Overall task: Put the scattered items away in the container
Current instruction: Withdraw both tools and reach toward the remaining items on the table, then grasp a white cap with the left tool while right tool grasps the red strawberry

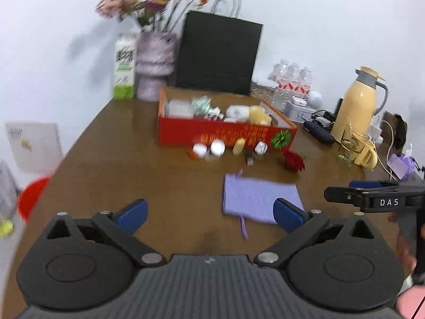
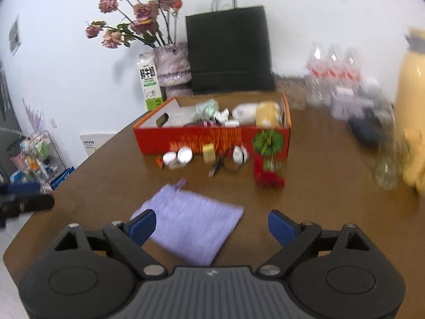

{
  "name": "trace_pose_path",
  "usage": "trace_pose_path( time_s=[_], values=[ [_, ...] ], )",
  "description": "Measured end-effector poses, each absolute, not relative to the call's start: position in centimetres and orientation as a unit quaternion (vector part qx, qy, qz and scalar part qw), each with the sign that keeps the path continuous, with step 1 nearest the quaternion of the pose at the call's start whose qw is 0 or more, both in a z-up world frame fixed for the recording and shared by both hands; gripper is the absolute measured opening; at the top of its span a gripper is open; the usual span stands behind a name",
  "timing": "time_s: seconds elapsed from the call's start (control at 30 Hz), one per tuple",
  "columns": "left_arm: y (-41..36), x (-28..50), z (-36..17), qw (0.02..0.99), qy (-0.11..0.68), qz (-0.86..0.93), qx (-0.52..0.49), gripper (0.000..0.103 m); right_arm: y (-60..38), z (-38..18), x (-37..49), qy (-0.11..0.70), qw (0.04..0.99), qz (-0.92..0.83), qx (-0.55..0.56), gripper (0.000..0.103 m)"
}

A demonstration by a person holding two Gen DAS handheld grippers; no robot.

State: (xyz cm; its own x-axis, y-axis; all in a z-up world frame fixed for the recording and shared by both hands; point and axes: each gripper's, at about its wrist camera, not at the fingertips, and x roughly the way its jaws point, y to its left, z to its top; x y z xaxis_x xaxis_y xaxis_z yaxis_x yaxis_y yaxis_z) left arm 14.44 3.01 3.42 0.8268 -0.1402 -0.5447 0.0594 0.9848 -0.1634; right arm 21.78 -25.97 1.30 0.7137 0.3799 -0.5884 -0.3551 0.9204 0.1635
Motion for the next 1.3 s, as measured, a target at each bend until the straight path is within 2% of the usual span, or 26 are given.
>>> trace_pose_path(
  time_s=[0.17,0.27,0.43,0.7,1.0,1.1,1.17,1.3],
  values=[
    [1.7,10.1,0.5,0.961,0.266,0.003,-0.077,0.103,-26.2,-1.4,15.7,0.289,0.94,0.175,0.042,0.091],
    [0.1,8.4,-0.3,0.969,0.242,0.034,-0.032,0.103,-25.9,-2.8,12.5,0.264,0.952,0.155,-0.01,0.091],
    [-2.4,6.6,-1.2,0.975,0.222,0.018,-0.021,0.103,-26.1,-4.0,9.0,0.23,0.958,0.159,-0.066,0.091],
    [-4.4,7.7,-2.5,0.972,0.236,0.004,0.006,0.103,-26.4,-3.9,9.5,0.215,0.963,0.157,-0.05,0.091],
    [-2.0,11.9,-2.4,0.963,0.265,0.008,-0.049,0.102,-27.5,-4.5,12.5,0.233,0.959,0.157,-0.035,0.089],
    [-1.7,14.3,-1.6,0.965,0.258,0.0,-0.041,0.095,-27.9,-4.2,15.0,0.239,0.958,0.154,-0.023,0.085],
    [-1.6,16.2,-1.1,0.969,0.245,-0.004,-0.029,0.084,-28.1,-3.9,17.3,0.25,0.957,0.149,-0.01,0.083],
    [-2.2,21.0,-0.5,0.974,0.223,-0.021,0.018,0.073,-28.5,-3.1,22.7,0.259,0.955,0.144,0.005,0.061]
  ],
)
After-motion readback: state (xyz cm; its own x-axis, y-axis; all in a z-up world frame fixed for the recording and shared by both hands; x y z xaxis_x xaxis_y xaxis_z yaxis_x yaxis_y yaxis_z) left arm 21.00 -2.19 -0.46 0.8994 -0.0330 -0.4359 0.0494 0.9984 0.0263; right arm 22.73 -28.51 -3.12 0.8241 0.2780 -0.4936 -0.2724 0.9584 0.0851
